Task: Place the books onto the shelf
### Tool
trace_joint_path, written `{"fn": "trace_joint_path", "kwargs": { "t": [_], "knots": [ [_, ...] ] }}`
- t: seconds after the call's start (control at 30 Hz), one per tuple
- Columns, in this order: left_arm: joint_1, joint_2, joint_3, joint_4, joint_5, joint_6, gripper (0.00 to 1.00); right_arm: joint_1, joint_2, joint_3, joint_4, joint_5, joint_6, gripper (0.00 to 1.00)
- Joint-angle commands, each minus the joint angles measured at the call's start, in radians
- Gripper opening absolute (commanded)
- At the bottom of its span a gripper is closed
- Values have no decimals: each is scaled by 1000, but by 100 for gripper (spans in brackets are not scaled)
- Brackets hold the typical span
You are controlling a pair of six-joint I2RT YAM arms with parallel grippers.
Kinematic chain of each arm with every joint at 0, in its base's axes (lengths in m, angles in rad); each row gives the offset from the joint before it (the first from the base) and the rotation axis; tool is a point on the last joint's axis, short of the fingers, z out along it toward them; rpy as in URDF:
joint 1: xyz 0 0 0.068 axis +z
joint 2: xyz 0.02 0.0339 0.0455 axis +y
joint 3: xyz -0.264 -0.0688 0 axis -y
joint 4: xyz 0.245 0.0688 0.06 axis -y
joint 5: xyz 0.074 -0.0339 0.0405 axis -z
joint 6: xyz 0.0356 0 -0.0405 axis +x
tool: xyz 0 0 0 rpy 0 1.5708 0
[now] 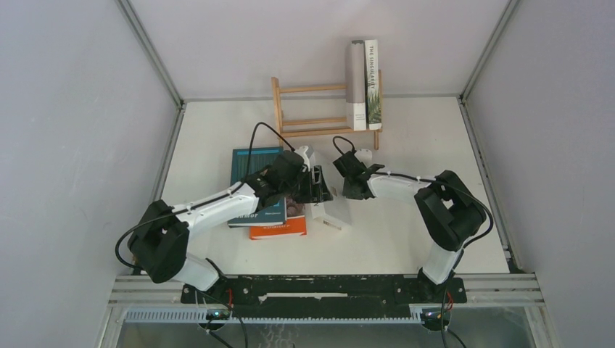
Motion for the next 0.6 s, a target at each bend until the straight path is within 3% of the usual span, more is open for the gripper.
{"fn": "trace_joint_path", "kwargs": {
  "t": [0.0, 0.33, 0.57],
  "knots": [
    [-5, -3, 62, -30, -77, 24, 64, -8, -33, -9, 11, -6, -26, 20],
    [-4, -3, 88, -69, -122, 27, 45, -22, -48, -8, 4, -3, -38, 20],
    [-4, -50, 79, -95, -174, 38, 38, -21, -87, -8, -17, 22, -32, 20]
  ]
}}
